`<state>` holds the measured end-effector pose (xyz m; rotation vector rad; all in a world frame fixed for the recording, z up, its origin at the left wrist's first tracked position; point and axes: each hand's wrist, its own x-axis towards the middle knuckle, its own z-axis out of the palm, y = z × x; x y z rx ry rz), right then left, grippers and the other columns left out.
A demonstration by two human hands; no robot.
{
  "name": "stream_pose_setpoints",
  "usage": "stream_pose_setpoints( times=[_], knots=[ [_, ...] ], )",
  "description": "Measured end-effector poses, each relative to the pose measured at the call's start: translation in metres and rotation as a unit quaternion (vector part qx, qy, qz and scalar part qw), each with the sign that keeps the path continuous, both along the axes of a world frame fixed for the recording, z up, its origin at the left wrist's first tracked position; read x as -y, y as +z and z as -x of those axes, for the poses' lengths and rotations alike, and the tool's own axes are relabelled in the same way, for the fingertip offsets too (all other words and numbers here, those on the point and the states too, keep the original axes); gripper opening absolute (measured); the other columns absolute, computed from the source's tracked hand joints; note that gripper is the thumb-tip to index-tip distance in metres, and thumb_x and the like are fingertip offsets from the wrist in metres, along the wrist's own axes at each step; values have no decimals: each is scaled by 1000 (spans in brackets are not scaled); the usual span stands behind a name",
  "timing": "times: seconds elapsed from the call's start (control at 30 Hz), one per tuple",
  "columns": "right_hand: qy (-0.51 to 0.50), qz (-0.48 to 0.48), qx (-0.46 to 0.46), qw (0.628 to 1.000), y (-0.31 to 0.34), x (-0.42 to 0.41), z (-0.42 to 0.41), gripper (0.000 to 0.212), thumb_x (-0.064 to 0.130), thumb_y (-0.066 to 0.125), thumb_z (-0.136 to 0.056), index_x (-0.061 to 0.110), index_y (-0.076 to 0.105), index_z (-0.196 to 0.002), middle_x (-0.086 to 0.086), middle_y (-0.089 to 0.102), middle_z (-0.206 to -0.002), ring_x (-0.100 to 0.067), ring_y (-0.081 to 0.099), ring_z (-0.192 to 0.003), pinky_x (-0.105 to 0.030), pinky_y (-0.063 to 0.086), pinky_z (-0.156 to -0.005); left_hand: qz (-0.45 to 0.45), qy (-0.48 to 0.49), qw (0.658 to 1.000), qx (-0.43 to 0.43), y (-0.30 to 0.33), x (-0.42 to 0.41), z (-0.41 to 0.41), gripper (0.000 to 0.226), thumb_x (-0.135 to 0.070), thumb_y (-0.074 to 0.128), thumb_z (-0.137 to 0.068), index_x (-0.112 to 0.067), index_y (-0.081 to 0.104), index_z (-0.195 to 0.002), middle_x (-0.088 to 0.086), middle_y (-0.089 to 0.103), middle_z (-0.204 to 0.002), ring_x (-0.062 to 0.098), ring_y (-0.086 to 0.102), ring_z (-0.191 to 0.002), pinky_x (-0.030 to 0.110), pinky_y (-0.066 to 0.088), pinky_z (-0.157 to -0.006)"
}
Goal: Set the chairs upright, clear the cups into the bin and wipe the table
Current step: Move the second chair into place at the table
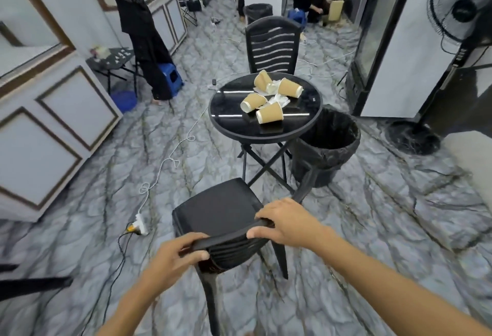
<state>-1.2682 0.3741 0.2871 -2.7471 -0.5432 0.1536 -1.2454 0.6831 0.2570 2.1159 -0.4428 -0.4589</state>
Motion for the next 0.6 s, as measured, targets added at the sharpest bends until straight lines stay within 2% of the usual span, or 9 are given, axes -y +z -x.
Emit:
stream_pose_setpoints(
  times=[0.07, 0.1, 0.17, 0.27, 0.33, 0.4, 0.5, 0.6],
  knots=[
    [19, -39, -6, 999, -5, -12, 2, 73, 80, 35, -87, 13, 65, -83, 0, 59, -68, -18, 54, -65, -31, 34, -64, -43, 24, 998, 28, 1, -8, 14, 35, -63, 73, -78, -37, 76, -101, -24, 75, -100, 2, 69, -96, 10, 47, -78],
    [28, -51, -10, 998, -7, -24, 5, 71, 78, 39, -87, 13, 64, -81, -1, 57, -64, -18, 52, -61, -29, 29, -61, -60, 35, 997, 33, 2, -11, 23, 26, -57, 74, -82, -37, 76, -98, -27, 74, -99, 0, 68, -95, 9, 46, -78],
    [36, -59, -13, 998, -13, -55, 10, 70, 79, 41, -85, 13, 66, -81, -1, 59, -65, -18, 52, -62, -29, 30, -64, -88, 40, 994, 46, 6, -22, 37, 23, -56, 75, -81, -36, 77, -92, -27, 74, -94, -2, 68, -91, 11, 46, -76],
    [55, -38, -18, 998, -27, -103, 22, 65, 74, 44, -88, 13, 64, -80, -3, 63, -71, -23, 55, -70, -38, 40, -80, -134, 66, 988, 38, 4, -49, 58, 13, -55, 75, -82, -43, 76, -87, -29, 73, -93, -4, 67, -91, 18, 49, -77],
    [52, -26, -14, 998, -28, -116, 26, 63, 72, 44, -90, 13, 67, -89, -2, 66, -79, -24, 57, -76, -40, 40, -84, -142, 97, 983, 64, 1, -63, 72, 21, -71, 65, -79, -53, 71, -87, -34, 71, -98, -8, 65, -96, 16, 47, -81],
    [56, -31, -20, 998, -28, -106, 25, 61, 73, 46, -89, 16, 68, -88, 3, 61, -75, -19, 52, -71, -34, 36, -75, -133, 101, 983, 75, -1, -64, 79, 41, -82, 54, -75, -49, 71, -91, -26, 74, -97, -5, 66, -96, 20, 50, -82],
    [48, -39, -24, 998, -24, -67, 11, 69, 82, 48, -81, 16, 60, -72, 2, 55, -61, -16, 49, -58, -29, 31, -56, -138, 88, 985, 50, 2, -58, 74, 51, -80, 52, -78, -35, 73, -88, -12, 74, -85, 5, 67, -82, 31, 53, -74],
    [38, -29, -23, 999, -22, -32, -6, 71, 87, 49, -77, 17, 55, -70, 0, 54, -62, -17, 52, -59, -38, 40, -58, -155, 96, 983, 34, -1, -58, 68, 46, -76, 60, -79, -32, 73, -84, -12, 73, -81, 2, 65, -77, 28, 49, -66]
  ],
)
